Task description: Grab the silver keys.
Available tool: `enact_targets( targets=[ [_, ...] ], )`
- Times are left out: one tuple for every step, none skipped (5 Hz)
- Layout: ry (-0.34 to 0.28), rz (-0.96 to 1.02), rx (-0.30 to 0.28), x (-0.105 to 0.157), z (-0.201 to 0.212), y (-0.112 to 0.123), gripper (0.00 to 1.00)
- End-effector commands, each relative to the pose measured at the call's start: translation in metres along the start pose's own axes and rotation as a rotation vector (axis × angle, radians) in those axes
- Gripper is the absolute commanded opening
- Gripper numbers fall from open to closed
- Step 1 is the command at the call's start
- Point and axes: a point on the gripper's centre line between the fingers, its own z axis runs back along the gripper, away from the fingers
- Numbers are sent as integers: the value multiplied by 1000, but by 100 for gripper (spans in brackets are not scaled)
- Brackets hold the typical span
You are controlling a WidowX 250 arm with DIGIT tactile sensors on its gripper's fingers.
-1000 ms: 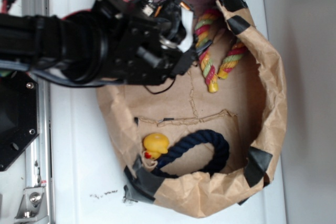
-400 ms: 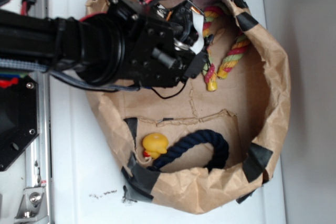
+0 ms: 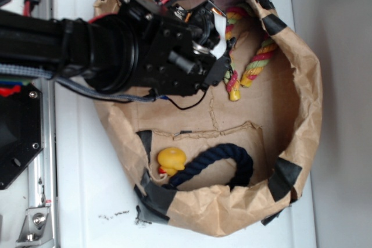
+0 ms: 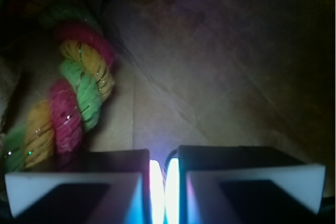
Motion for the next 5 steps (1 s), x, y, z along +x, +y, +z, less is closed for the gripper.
enact_targets(
  targets=[
    [192,-193,29,-9,17,17,0],
    [338,-326,66,-10,78,9,0],
    [453,-366,-143,5,131,9,0],
    [408,-447,-322,0,147,18,0],
    [340,-511,-382,-11,146,23,0]
  ],
)
